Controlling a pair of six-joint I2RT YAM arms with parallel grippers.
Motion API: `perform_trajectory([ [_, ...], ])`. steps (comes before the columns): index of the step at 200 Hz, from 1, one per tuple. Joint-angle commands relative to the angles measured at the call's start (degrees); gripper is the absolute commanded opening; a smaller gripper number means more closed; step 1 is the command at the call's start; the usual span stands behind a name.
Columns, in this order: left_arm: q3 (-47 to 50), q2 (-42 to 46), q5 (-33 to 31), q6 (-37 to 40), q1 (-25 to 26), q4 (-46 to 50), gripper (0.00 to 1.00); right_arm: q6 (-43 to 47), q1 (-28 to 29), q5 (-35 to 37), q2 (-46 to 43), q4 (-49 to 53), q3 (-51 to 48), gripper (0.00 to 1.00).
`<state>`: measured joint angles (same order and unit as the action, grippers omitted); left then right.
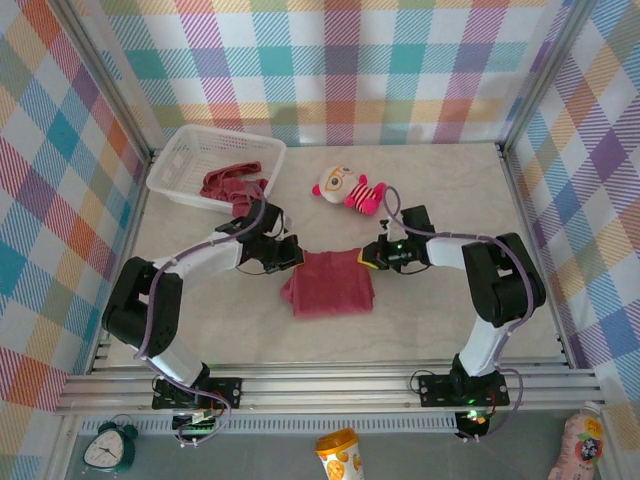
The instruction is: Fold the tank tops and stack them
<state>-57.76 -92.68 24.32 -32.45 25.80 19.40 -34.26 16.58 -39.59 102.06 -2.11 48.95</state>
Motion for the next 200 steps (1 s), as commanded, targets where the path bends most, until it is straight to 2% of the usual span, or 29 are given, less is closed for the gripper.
perform_trajectory([
  [1, -2.1, -2.2, 6.4, -1.5, -1.2, 0.9, 0.0, -3.3, -1.2, -3.3, 1.8, -3.0, 0.6, 0.05],
  [33, -3.2, -8.5, 9.1, -3.2, -1.6, -2.0, 0.01, -1.3, -2.6, -0.9, 3.5, -0.5, 1.4, 0.06],
  [51, -4.3, -12.4, 9.7, -4.6, -2.1, -4.9, 0.05, -0.5, -2.7, 0.1, 4.5, 0.5, 2.1, 0.07],
  [73, -6.6, -16.2, 8.6, -5.2, -2.2, -4.0, 0.1, 0.3, -2.7, 1.5, 4.3, 2.2, 2.4, 0.1],
  [81, -7.4, -16.7, 7.2, -5.1, -2.2, -1.6, 0.16, 1.5, -2.7, 2.6, 3.3, 3.9, 2.7, 0.14],
  [96, -9.0, -16.7, 4.4, -4.0, -2.3, 2.2, 0.2, 4.4, -2.9, 4.8, 1.1, 7.8, 2.9, 0.21],
  [109, -10.9, -16.3, 1.0, -2.5, -2.3, 6.7, 0.36, 5.8, -2.9, 6.6, -1.4, 10.1, 2.4, 0.29],
  [126, -12.8, -15.1, -1.4, -0.9, -2.3, 11.1, 0.49, 7.3, -2.9, 8.5, -4.6, 12.3, 1.0, 0.4],
  [145, -14.1, -12.9, -2.9, 0.6, -2.2, 14.7, 0.61, 8.6, -2.8, 9.5, -8.0, 13.5, -1.0, 0.46],
  [173, -12.8, -8.3, -3.5, 2.0, -1.5, 18.2, 0.66, 10.7, -1.5, 9.4, -11.5, 14.9, -3.8, 0.6],
  [200, -8.5, -5.2, -2.2, 1.3, 1.3, 17.9, 0.68, 11.5, 0.2, 10.4, -13.3, 14.8, -5.1, 0.62],
])
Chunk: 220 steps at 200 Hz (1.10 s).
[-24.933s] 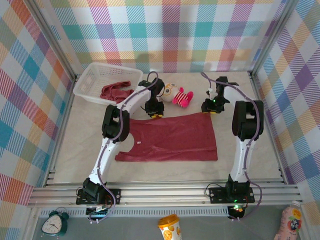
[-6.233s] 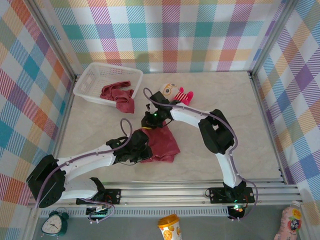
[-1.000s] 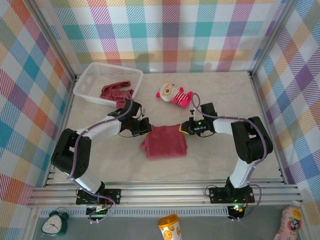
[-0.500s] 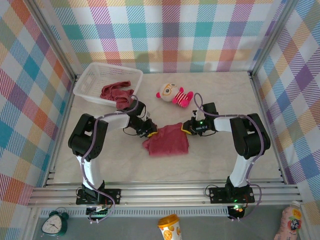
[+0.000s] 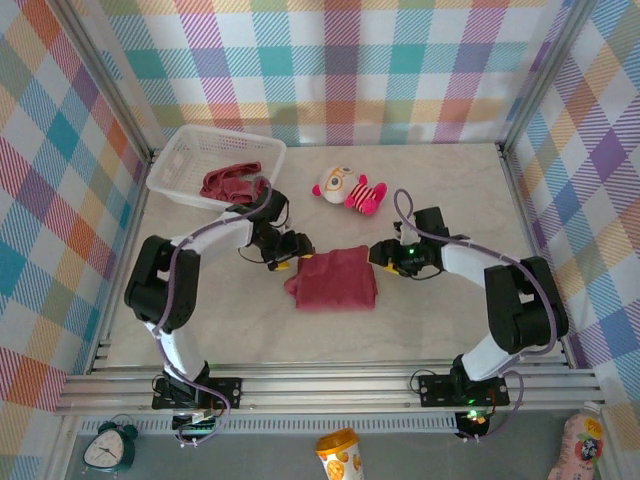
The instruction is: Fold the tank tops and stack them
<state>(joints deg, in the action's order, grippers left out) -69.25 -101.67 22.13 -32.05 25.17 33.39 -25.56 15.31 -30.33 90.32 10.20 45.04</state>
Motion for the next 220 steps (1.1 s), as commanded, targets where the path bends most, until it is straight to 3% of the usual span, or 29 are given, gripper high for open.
perform_trajectory([
  [1, 3.1, 3.9, 0.0, 0.9, 2.0, 4.0, 0.68, 2.8, 1.5, 1.1, -1.6, 2.5, -1.1, 0.62],
  [62, 6.5, 1.2, -1.8, 2.0, 5.4, 4.0, 0.63, 3.8, 4.0, 0.8, 3.7, 7.2, 3.1, 0.62],
  [131, 3.2, -4.4, 0.0, 4.8, 6.4, 4.3, 0.36, 3.3, 5.2, -0.9, 7.9, 7.8, 5.5, 0.56],
  [176, 3.5, -2.8, 6.9, 1.3, 6.4, -1.2, 0.05, 0.3, 5.2, -3.2, 8.6, 5.2, 5.5, 0.4],
  [192, 5.3, 0.5, 10.3, -2.6, 6.5, -6.3, 0.0, -1.1, 5.2, -3.6, 8.4, 4.4, 5.0, 0.34],
  [220, 10.5, 4.7, 11.8, -6.5, 6.3, -12.7, 0.0, -3.0, 4.5, -2.4, 7.3, 4.0, 3.9, 0.24],
])
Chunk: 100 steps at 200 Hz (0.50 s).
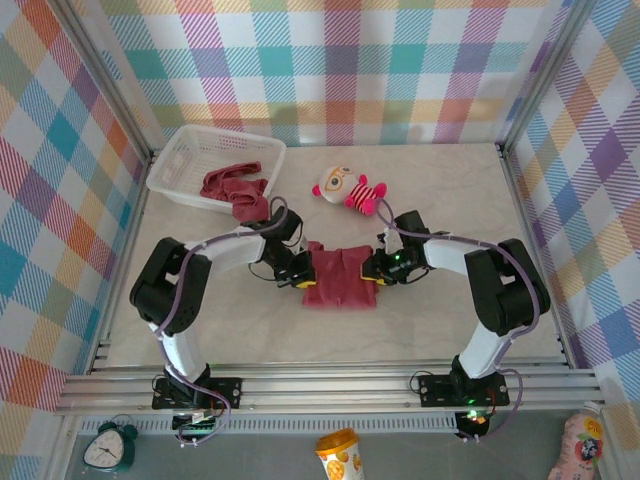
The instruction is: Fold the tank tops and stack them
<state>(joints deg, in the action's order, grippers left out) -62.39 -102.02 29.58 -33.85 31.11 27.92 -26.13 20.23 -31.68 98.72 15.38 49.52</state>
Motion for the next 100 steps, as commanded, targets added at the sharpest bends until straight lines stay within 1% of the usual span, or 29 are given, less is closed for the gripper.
perform_trajectory([
  [1, 3.8, 5.1, 4.4, -4.8, 0.3, -7.4, 0.0, -2.5, -0.4, -1.0, -1.1, -1.1, -0.7, 0.24],
  [19, 7.0, 4.5, 4.8, -5.6, -0.1, -9.4, 0.0, -3.1, -1.6, 0.1, -1.3, -1.3, -1.5, 0.22],
  [42, 9.5, 1.2, 5.2, -6.1, -0.5, -11.5, 0.0, -3.1, -2.5, 1.6, -1.6, -0.5, -1.7, 0.18],
  [45, 9.6, 0.6, 5.3, -6.0, -0.6, -13.4, 0.0, -3.1, -2.7, 1.8, -1.6, -0.4, -1.7, 0.18],
  [53, 9.6, -0.7, 5.6, -6.3, -0.6, -14.9, 0.0, -2.9, -3.1, 1.9, -1.5, 0.1, -1.6, 0.17],
  [79, 7.6, -4.5, 5.6, -6.5, -0.7, -16.6, 0.0, -1.7, -4.9, 3.1, -1.9, 1.9, -1.0, 0.14],
  [100, 3.2, -8.3, 5.2, -6.0, -0.8, -16.1, 0.0, 0.8, -6.9, 4.1, -1.5, 4.5, 0.2, 0.13],
])
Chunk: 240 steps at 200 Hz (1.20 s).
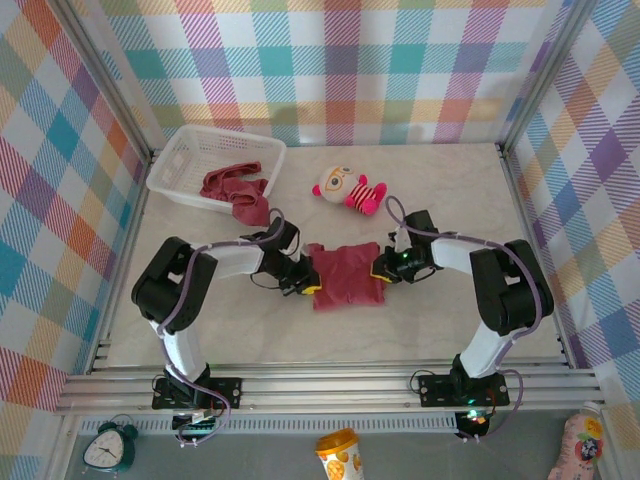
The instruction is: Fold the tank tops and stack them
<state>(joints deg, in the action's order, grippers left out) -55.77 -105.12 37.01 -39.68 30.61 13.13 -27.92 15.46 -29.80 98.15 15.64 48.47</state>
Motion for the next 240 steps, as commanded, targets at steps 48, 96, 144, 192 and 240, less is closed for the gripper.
perform_trajectory([
  [48, -19.3, -13.7, -3.6, 3.7, 3.1, 8.5, 0.13, 12.9, -8.4, 9.1, 1.2, 13.3, 8.1, 0.12],
  [96, -31.8, -15.7, -7.0, 6.0, 4.2, 17.6, 0.5, 20.1, -15.3, 18.0, 4.5, 17.6, 13.9, 0.11],
  [144, -37.7, -9.7, -9.8, 10.6, 4.4, 27.2, 0.69, 26.8, -21.9, 28.8, 8.5, 19.5, 21.1, 0.11],
  [192, -45.1, -6.2, -16.3, 18.8, 1.9, 41.0, 0.77, 35.3, -27.5, 37.9, 15.9, 20.6, 33.0, 0.11],
  [240, -46.1, -1.1, -22.0, 22.3, -5.3, 46.2, 0.79, 39.0, -31.7, 42.7, 24.1, 20.3, 45.0, 0.12],
])
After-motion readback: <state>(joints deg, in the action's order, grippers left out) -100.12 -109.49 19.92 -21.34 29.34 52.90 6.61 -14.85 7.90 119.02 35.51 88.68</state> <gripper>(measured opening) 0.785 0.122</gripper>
